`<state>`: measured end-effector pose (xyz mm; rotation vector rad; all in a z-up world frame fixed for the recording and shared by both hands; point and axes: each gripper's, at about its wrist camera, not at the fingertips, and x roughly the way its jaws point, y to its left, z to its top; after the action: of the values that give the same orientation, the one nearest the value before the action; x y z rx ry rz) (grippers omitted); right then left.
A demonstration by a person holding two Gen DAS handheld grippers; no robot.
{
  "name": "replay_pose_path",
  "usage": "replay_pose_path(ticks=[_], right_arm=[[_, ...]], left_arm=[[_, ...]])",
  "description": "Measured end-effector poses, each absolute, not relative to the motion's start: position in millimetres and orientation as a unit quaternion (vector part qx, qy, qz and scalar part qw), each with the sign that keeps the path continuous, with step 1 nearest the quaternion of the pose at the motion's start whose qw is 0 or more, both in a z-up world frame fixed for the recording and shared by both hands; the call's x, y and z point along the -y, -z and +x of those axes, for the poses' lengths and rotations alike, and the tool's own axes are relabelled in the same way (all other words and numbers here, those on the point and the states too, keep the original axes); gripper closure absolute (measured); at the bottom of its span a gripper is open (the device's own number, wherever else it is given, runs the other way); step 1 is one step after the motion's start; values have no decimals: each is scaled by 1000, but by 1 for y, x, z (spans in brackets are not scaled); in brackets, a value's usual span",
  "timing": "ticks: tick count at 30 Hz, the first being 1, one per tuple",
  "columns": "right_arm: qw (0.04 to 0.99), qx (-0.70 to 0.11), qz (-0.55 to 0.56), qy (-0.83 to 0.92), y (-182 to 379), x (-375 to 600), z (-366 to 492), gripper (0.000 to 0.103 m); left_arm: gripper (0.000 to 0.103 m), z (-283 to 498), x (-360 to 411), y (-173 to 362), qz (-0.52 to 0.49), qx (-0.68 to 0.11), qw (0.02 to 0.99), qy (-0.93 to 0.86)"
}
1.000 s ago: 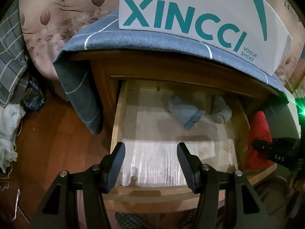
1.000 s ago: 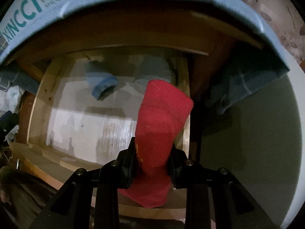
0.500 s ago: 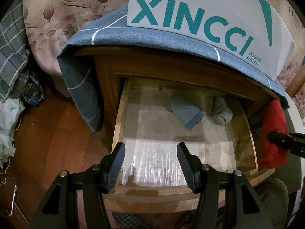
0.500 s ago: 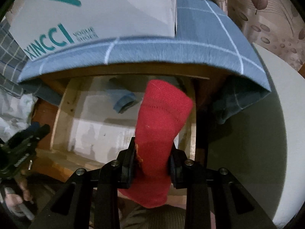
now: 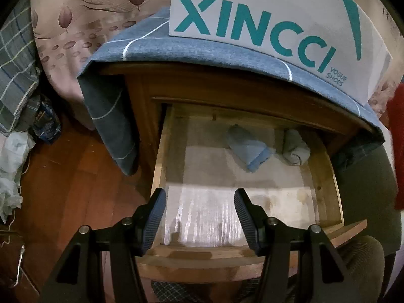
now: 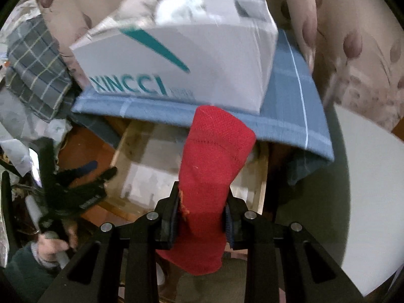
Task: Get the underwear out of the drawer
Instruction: 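Carry the red sock into the white box and open the right gripper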
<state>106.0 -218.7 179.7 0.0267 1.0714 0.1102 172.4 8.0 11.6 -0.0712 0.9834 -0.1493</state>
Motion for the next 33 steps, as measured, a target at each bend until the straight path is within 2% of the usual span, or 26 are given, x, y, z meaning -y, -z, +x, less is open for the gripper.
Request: replay_pose_path(ticks=[14,20,27,33], right_arm=[[905,-425,-7,-35,-295,214,159,76],[912,-409,-22,-11,-323,216,200,76],[903,-428,-26,3,-313,216,248,76],[882,-470,-27,8,-272,214,285,76]], left_arm=[[45,171,-8,-13,-33,-467,881,71],[45,171,-10,-15,-37,-464,882,73],[45,171,-12,-16,-41,-462,883,75],[45,172,-12,-17,-44,-460,884,75]])
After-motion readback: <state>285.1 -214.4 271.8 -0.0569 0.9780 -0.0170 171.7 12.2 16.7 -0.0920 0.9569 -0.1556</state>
